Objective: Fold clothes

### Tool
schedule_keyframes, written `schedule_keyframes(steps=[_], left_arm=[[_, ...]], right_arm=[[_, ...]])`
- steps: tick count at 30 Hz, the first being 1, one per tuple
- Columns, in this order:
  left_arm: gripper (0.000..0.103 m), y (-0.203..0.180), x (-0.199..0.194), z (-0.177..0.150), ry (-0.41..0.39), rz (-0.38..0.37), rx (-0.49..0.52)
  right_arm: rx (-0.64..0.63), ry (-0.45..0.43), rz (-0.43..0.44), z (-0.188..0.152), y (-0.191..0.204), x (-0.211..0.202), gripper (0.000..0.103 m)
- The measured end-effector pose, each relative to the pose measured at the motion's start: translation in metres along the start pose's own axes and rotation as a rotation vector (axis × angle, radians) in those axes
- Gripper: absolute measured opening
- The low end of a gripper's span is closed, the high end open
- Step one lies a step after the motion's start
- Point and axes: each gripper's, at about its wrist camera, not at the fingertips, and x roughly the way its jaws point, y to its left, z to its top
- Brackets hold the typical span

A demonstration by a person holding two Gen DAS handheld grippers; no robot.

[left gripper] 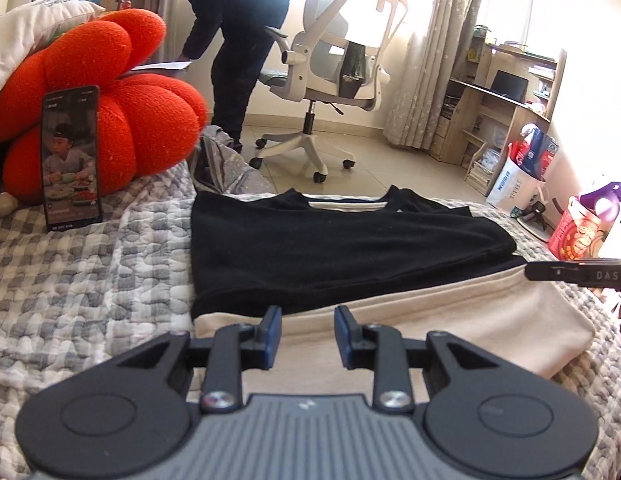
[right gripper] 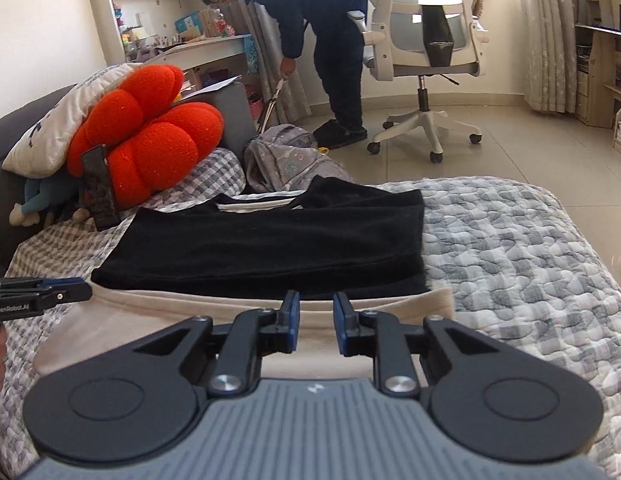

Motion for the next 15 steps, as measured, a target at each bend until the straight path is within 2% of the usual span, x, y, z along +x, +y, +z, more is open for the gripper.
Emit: schedule_keyframes(steps=[4, 8, 11, 15], left_arm=[[0.029, -0.033, 0.006, -0.012, 0.029, -0.135, 0.082], [0.029, -0.047, 0.006, -0.028, 0.062, -0.259, 0.112], [0.028, -0.055, 0.013, -0.040, 0.101, -0.261, 0.139], [0.028, -0.061, 0.009, -0.046, 0.080, -0.240, 0.186]], right_arm=[[-0.112, 0.080, 0.086, -0.011, 0.038, 0.017, 0.023], [-0.139, 0.114, 0.122, -0.012, 0.045, 0.024, 0.023], [-0.136, 0.138, 0.119, -0.014, 0.044, 0.033, 0.023], [-0.148, 0.133, 0.104, -0.012, 0.044, 0.043, 0.021]])
